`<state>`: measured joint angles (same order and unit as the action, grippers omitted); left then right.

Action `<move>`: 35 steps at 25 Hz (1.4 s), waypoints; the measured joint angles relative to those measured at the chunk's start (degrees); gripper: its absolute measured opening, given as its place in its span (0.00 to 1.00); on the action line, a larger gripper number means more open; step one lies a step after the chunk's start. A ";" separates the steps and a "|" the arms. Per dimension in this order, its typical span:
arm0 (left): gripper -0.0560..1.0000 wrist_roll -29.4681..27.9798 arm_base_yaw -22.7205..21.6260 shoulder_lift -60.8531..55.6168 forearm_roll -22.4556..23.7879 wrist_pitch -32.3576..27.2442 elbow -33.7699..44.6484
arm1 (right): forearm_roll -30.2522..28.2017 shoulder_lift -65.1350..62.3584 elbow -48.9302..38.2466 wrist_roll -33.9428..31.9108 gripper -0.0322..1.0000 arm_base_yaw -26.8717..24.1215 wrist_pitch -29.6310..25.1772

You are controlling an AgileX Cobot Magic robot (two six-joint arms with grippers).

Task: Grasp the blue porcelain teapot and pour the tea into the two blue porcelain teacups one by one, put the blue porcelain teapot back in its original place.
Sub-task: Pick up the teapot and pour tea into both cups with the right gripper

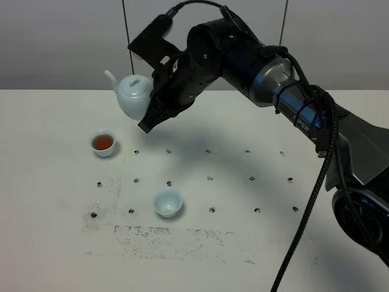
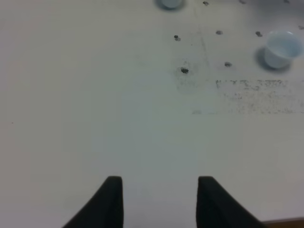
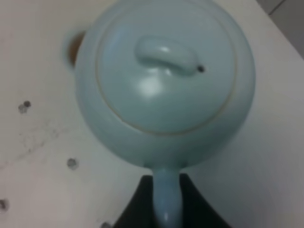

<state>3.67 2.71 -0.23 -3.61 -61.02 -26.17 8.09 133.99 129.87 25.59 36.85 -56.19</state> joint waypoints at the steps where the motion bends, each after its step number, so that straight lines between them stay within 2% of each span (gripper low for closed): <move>1: 0.46 0.00 0.00 0.00 0.00 0.00 0.00 | 0.54 -0.26 -1.73 -0.26 0.09 -0.13 0.43; 10: 0.46 0.00 0.00 0.00 0.00 0.00 0.00 | 2.04 -1.36 -13.29 -1.93 0.09 -0.16 8.83; 19: 0.46 0.00 0.00 0.00 0.00 0.00 0.00 | 0.59 -1.38 -21.29 -4.15 0.09 0.58 21.72; 30: 0.46 0.00 0.00 0.00 0.00 0.00 0.00 | -0.07 -0.71 -23.11 -4.39 0.09 1.92 23.05; 35: 0.46 0.00 0.00 0.00 0.00 0.00 0.00 | -2.06 -3.09 -23.11 -4.39 0.09 2.20 20.74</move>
<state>3.67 2.71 -0.23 -3.61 -61.02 -26.17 6.03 130.90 106.76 21.20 39.05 -35.46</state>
